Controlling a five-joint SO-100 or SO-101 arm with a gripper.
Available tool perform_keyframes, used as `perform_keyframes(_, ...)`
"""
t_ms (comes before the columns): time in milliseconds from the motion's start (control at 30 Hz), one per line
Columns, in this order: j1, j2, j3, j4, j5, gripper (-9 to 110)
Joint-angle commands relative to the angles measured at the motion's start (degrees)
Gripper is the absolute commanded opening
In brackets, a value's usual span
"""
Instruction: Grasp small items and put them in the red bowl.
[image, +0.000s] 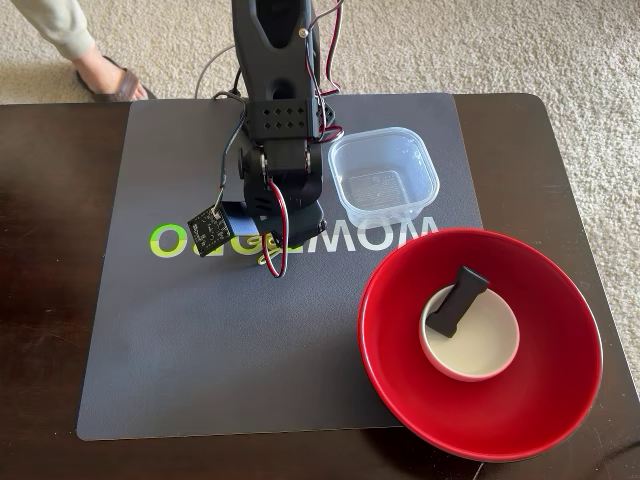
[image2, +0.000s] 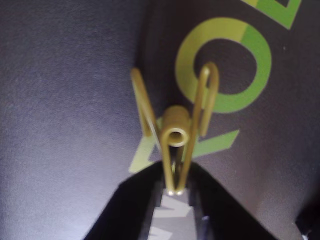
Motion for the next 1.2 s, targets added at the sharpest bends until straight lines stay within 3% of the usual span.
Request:
perform_keyframes(0, -0.62, 0.18, -2.29, -0.53, -0.18, 0)
perform_keyframes(367, -6.59, 8.44, -5.01, 4.39, -1.05, 0)
perform_keyframes(533, -10.72, 8.70, -13.54, 9.14, -1.85, 0)
perform_keyframes(767, -17.40, -3.60, -39.29, 17.23, -3.34, 0)
perform_keyframes(933, -23.64, -26.98, -82.27, 32.61, -7.29, 0)
perform_keyframes(1167, -30.85, -33.31, -90.79, 32.26, -5.36, 0)
